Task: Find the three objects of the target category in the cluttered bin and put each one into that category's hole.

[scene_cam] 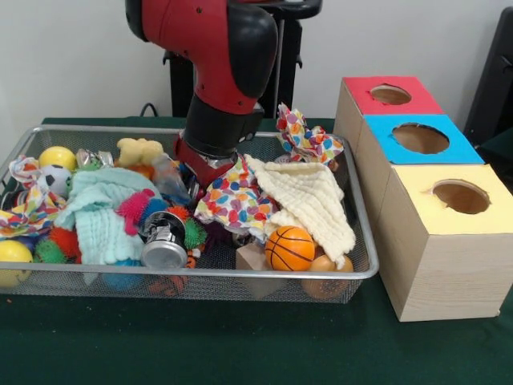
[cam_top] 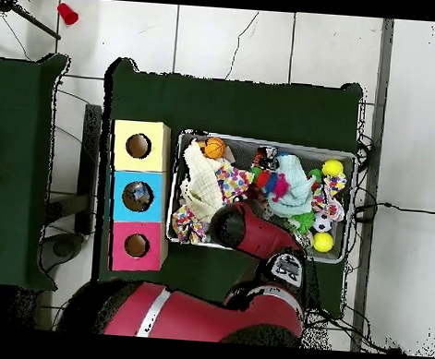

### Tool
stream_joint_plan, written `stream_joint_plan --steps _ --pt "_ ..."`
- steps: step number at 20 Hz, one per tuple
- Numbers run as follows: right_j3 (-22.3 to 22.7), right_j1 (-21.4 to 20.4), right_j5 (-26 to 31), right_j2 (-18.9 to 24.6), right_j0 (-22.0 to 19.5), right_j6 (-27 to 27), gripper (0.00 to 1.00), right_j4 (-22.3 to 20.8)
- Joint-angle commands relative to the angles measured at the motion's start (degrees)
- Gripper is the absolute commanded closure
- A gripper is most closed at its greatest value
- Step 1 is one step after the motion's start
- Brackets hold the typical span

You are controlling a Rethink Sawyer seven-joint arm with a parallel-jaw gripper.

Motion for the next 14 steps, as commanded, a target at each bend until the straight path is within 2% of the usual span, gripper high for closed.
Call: stream_joint_plan --steps 1,6,10,14 --pt "7.6 0.5 -0.9 20.0 -6.8 7.6 0.0 -1.2" --pt "13.4 -3.3 3.9 28.0 -10.8 10.6 0.0 3.0" --pt "16.0 -6.0 6.9 30.2 -11.8 11.5 0.0 5.6" --pt "17.3 -8.8 9.5 29.4 -10.4 11.1 0.0 7.6"
